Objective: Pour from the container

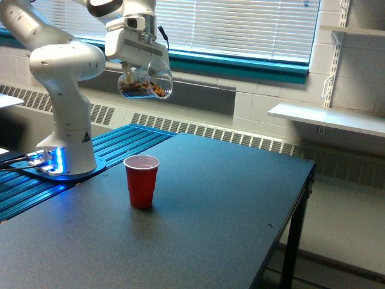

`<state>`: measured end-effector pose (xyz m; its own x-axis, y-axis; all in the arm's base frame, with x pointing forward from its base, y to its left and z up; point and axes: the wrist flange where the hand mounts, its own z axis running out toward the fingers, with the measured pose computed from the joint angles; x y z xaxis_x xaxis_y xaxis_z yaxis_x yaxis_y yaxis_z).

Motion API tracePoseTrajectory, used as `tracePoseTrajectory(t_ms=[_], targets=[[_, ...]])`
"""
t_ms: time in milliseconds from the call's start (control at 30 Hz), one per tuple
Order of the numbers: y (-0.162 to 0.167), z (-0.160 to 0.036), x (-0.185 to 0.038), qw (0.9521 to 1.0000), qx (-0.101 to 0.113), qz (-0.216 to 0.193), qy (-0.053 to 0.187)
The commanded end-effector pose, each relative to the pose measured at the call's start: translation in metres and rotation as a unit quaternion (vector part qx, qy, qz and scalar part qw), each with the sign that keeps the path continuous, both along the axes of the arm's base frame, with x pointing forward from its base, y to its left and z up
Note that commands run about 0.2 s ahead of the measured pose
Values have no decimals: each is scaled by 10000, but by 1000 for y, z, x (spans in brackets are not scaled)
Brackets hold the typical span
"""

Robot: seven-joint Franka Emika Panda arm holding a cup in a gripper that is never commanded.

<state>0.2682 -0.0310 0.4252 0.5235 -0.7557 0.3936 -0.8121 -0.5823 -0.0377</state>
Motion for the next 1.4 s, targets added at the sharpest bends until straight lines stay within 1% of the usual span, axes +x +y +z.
tracePoseTrajectory(t_ms=[33,467,533,667,867,933,1233,1300,1333,1400], targets=[[1,-13,-8,9998,18,-166,135],[-15,-13,-19,9987,5,-440,253],[-18,-17,-17,9984,-17,-504,274],[-24,-17,-21,9979,-10,-570,301],[-24,-19,-22,9977,29,-574,366],[-24,-25,-19,9975,20,-574,410],[-30,-29,-25,9963,-21,-634,572],[-29,-34,-23,9959,-43,-633,650],[-29,-37,-22,9958,-45,-634,652],[-31,-38,-22,9958,-47,-607,682]])
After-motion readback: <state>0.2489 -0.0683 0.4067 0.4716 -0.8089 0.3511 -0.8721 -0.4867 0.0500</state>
